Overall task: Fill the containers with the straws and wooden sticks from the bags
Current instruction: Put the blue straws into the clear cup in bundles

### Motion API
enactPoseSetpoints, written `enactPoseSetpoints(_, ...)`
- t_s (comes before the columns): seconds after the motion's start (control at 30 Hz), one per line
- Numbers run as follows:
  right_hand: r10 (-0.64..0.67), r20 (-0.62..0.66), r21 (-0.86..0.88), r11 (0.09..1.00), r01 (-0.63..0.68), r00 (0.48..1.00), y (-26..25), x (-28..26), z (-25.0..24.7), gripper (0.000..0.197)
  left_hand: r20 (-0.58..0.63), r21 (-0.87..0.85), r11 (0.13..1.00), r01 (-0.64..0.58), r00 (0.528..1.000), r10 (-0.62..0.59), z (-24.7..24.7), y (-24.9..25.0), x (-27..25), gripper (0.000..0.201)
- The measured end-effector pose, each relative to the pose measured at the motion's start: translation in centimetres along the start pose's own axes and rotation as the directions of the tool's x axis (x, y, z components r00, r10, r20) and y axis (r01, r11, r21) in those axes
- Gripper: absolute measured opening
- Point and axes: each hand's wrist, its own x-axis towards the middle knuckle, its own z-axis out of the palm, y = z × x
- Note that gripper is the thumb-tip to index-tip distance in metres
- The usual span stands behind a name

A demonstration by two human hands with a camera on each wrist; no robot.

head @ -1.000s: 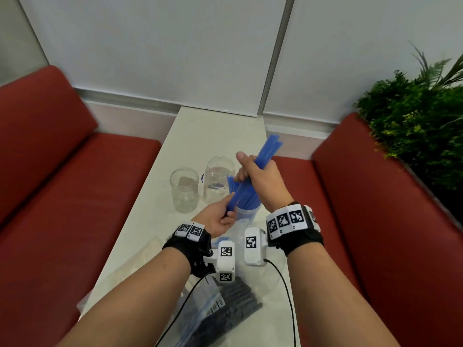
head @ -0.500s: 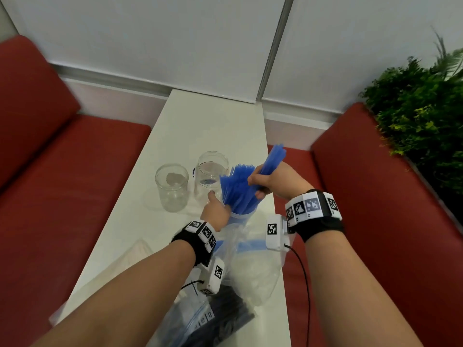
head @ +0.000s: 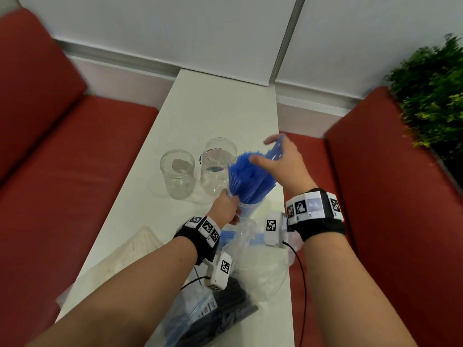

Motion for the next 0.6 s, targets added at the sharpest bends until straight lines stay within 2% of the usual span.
enactPoseSetpoints(0.03, -0.067, -0.085, 0.031, 0.997, 0.070, 0.994, -0.6, 0.1, -0.2, 0.045, -0.001, 0.006, 1.000, -0.001, 1.000, 0.001, 0.0, 0.0, 0.0, 0.017)
enactPoseSetpoints(0.1, -0.200, -0.248, 0.080, 0.971, 0.226, 0.948, -1.4, 0.0, 0.1, 0.043, -0.002, 0.004, 1.000, -0.005, 1.000, 0.005, -0.1, -0.1, -0.1, 0.015)
enactPoseSetpoints(0.17, -0.304, -0.295, 0.006, 0.947, 0.320, 0.906, -1.4, -0.5, 1.3, 0.039, -0.003, -0.001, 1.000, -0.021, 1.000, 0.021, -0.1, -0.3, -0.1, 0.018)
enactPoseSetpoints(0.2, -0.326, -0.254, -0.066, 0.945, 0.320, 0.911, -1.1, -0.8, 2.2, 0.039, 0.000, 0.000, 1.000, -0.026, 1.000, 0.026, -0.2, -0.4, -0.1, 0.019)
enactPoseSetpoints(0.27, -0.263, -0.043, -0.304, 0.922, 0.238, 0.964, 0.4, -1.5, 4.0, 0.045, 0.003, 0.003, 1.000, -0.022, 1.000, 0.022, -0.3, -0.5, -0.1, 0.019)
enactPoseSetpoints(0.33, -0.105, 0.167, -0.586, 0.789, 0.184, 0.980, 2.0, -2.5, 5.5, 0.054, 0.010, 0.010, 1.000, -0.009, 1.000, 0.009, -0.4, -0.4, 0.0, 0.027)
enactPoseSetpoints(0.37, -0.069, 0.219, -0.623, 0.758, 0.194, 0.973, 2.5, -2.6, 5.8, 0.057, 0.016, 0.012, 1.000, 0.000, 1.000, 0.000, -0.5, -0.3, -0.1, 0.029)
enactPoseSetpoints(0.43, -0.104, 0.208, -0.540, 0.817, 0.203, 0.972, 2.4, -2.1, 5.4, 0.061, 0.020, 0.009, 1.000, 0.013, 1.000, -0.013, -0.6, 0.0, -0.2, 0.021)
enactPoseSetpoints(0.47, -0.150, 0.143, -0.511, 0.836, 0.202, 0.978, 2.2, -1.9, 5.0, 0.063, 0.016, 0.006, 1.000, 0.020, 1.000, -0.020, -0.7, 0.1, -0.3, 0.021)
enactPoseSetpoints(0.53, -0.202, -0.028, -0.539, 0.828, 0.155, 0.979, 2.1, -1.7, 4.7, 0.069, -0.001, -0.007, 1.000, 0.013, 1.000, -0.013, -0.9, 0.2, -0.4, 0.027)
enactPoseSetpoints(0.57, -0.186, -0.064, -0.566, 0.816, 0.118, 0.981, 2.1, -1.8, 4.7, 0.073, -0.029, -0.007, 1.000, -0.011, 1.000, 0.011, -1.1, 0.2, -0.4, 0.030)
enactPoseSetpoints(0.6, -0.134, -0.036, -0.599, 0.796, 0.086, 0.990, 2.3, -2.1, 4.9, 0.076, -0.078, -0.006, 0.999, -0.041, 0.996, 0.040, -1.3, 0.1, -0.3, 0.031)
